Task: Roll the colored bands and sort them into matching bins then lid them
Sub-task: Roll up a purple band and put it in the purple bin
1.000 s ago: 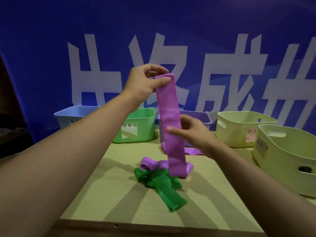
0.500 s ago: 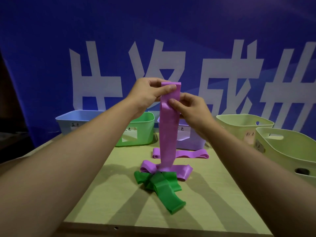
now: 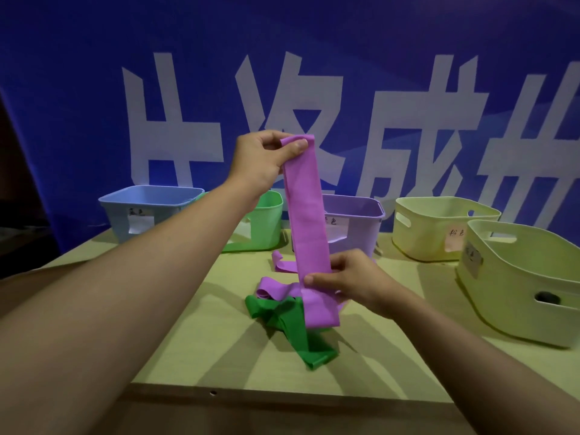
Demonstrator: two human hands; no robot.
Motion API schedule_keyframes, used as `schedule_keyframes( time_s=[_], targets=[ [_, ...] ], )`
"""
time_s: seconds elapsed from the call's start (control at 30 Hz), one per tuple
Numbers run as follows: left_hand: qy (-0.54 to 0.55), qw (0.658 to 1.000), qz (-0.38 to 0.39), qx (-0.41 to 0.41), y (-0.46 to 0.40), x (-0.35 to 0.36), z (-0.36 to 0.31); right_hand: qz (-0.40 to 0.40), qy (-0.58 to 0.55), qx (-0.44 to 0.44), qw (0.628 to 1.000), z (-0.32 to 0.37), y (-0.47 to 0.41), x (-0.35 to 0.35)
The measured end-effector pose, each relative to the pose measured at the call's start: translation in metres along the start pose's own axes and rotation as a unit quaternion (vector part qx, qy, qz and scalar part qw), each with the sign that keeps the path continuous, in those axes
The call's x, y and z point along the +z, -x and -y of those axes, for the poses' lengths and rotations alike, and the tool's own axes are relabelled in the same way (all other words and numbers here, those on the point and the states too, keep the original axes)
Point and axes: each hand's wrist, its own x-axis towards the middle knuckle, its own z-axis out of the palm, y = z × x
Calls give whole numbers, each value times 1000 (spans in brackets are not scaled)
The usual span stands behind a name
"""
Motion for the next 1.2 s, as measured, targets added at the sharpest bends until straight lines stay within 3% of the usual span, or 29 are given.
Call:
schedule_keyframes(
  time_s=[0.13, 0.33, 0.4, 0.5, 0.6, 0.7, 0.8, 0.87, 0.97, 1.2],
  targets=[
    [-4, 1000, 15, -24, 14, 7, 22, 13, -24, 75, 997, -18, 10, 15],
    [-20, 996, 63, -62, 38, 28, 63, 41, 111, 197, 973, -43, 13, 22],
    [-17, 995, 65, -70, 42, 32, 73, 29, 215, 195, 957, -47, 13, 24],
    [-3, 995, 62, -80, 45, 36, 85, -25, 430, 146, 891, -52, 11, 23],
    [17, 994, 58, -90, 43, 38, 94, -37, 472, 127, 872, -59, 6, 19],
    [30, 994, 61, -88, 42, 41, 99, -39, 362, 128, 922, -54, -1, 2],
    [33, 994, 67, -81, 43, 45, 107, -135, 147, 54, 978, -44, -16, -21],
    [23, 995, 71, -72, 44, 49, 118, -196, 51, -14, 979, -41, -30, -29],
    [6, 995, 79, -61, 47, 55, 134, -217, -8, -92, 972, -40, -54, -29],
    [58, 994, 63, -66, 45, 61, 172, -223, -124, -137, 957, -59, -94, -15]
  ],
)
